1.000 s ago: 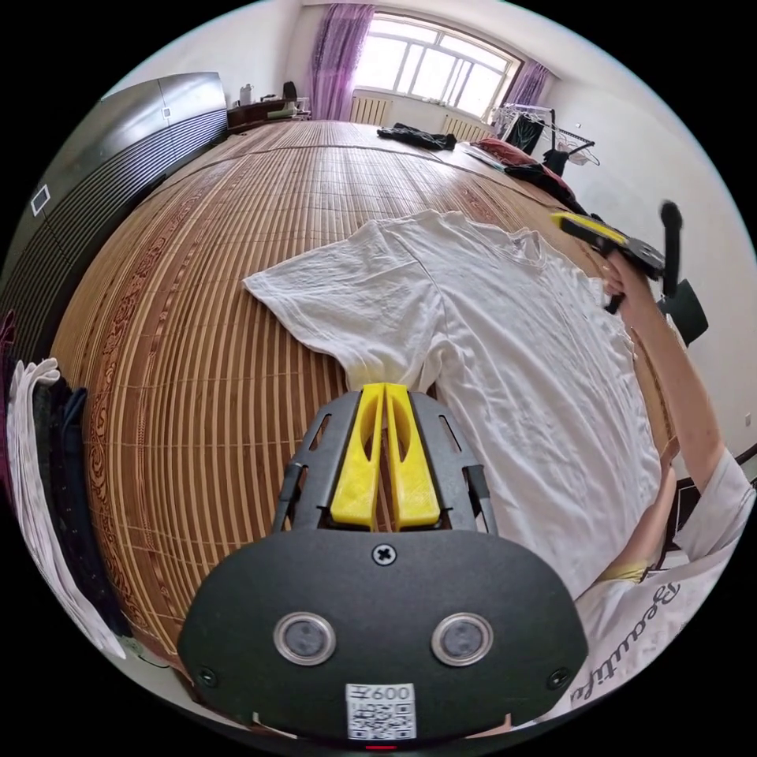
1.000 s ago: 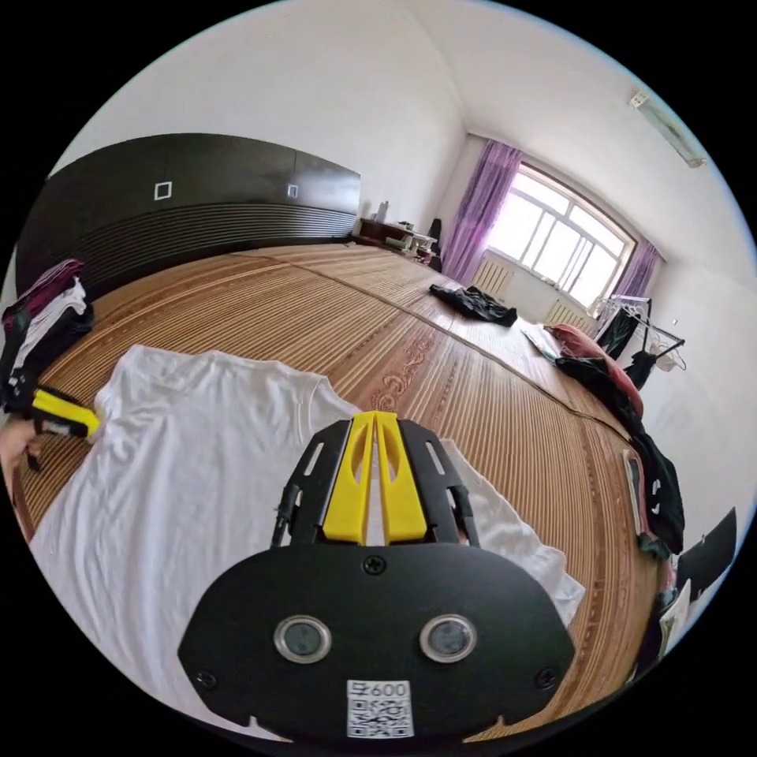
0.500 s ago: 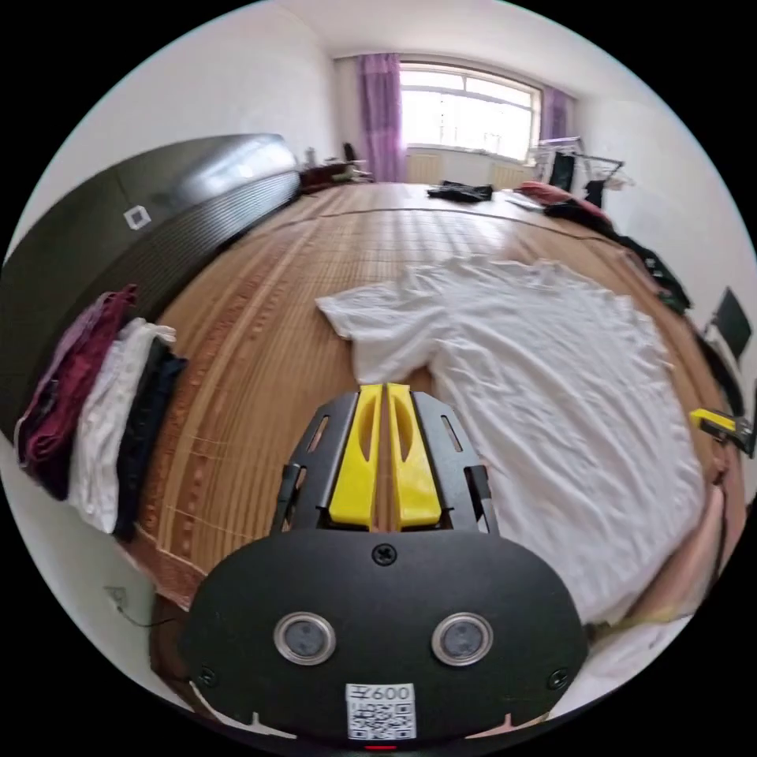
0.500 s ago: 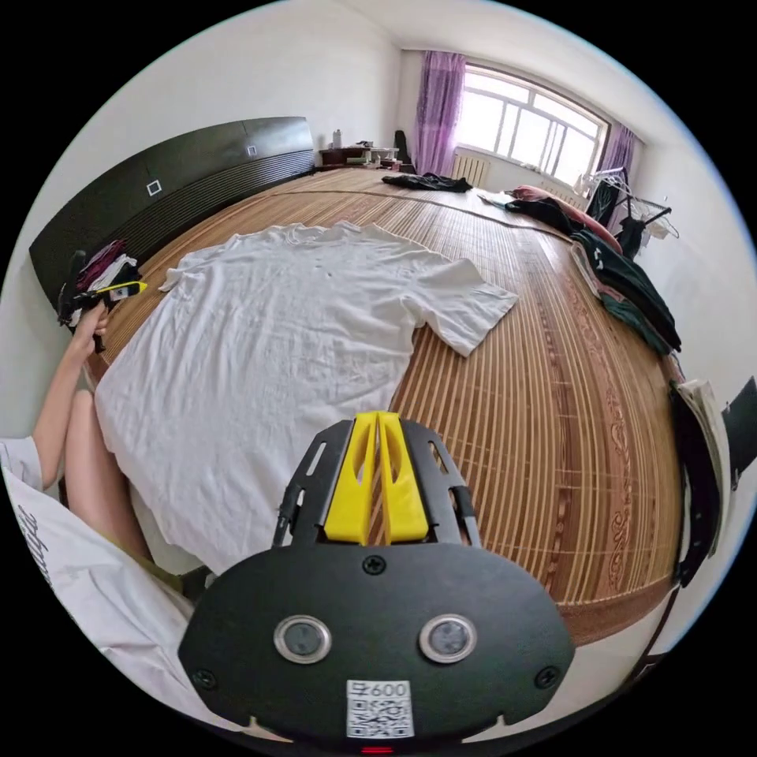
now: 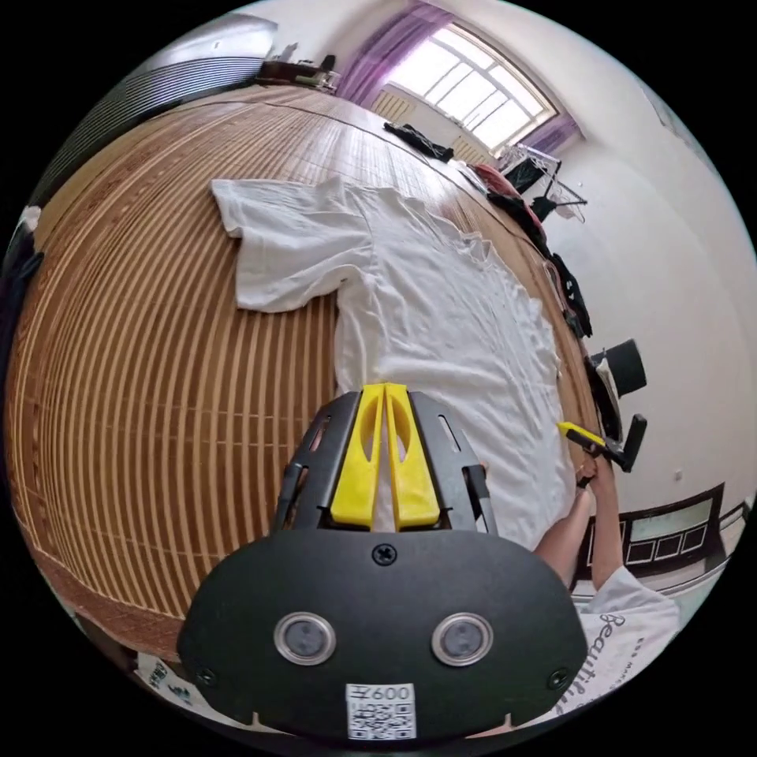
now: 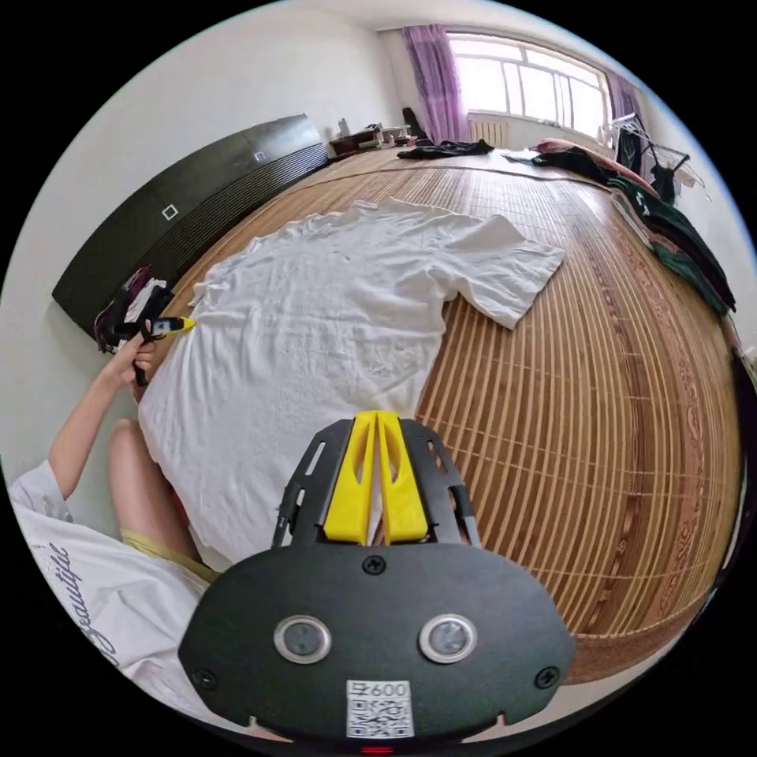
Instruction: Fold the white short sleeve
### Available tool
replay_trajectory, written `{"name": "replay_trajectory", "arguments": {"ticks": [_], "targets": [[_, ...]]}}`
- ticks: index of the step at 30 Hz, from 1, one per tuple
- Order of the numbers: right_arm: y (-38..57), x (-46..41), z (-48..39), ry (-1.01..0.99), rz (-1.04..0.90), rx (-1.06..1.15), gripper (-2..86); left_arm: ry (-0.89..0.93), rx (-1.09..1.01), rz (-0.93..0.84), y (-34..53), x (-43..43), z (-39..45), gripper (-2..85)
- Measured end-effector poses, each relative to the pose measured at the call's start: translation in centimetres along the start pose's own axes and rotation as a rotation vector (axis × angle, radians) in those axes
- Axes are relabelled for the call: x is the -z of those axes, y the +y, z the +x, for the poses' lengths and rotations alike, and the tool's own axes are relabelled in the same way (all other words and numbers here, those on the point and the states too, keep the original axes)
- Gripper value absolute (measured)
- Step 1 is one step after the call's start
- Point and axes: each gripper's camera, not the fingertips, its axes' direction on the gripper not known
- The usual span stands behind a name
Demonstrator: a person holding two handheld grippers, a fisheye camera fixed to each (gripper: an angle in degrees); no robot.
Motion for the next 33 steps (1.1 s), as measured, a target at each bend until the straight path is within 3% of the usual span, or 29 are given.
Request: {"name": "replay_trajectory", "arguments": {"ticks": [4,7,10,15,17,22,29,33], "targets": [[1.9,1.2,3.8,-0.070,0.052,-0.125,-0.8,-0.003,0.015,0.050,0.5,1.4,-2.9,0.3],[2.3,1.9,3.0,0.027,0.070,-0.149,-0.8,-0.051,0.068,0.095,0.6,2.6,-3.8,0.3],[2.0,2.5,-1.3,0.087,0.150,-0.018,-0.8,-0.027,0.043,0.110,0.6,3.5,-4.0,0.3],[-0.6,-2.1,-7.2,0.059,0.008,0.202,-0.8,0.121,-0.005,0.021,1.2,2.7,-5.0,0.3],[-0.9,-6.0,-8.3,0.185,-0.151,0.276,-0.8,-0.017,-0.061,-0.045,1.7,1.5,-5.4,0.3],[2.5,-7.5,-9.8,0.315,-0.041,0.386,-0.8,-0.005,-0.062,0.007,2.8,0.9,-7.2,0.2],[4.3,-8.8,-7.0,0.251,0.032,0.340,-0.8,-0.081,-0.115,-0.083,2.5,-1.2,-7.1,0.2],[5.0,-9.6,-6.1,0.240,0.051,0.337,-0.8,-0.173,-0.215,-0.044,4.3,-2.7,-5.9,0.3]]}}
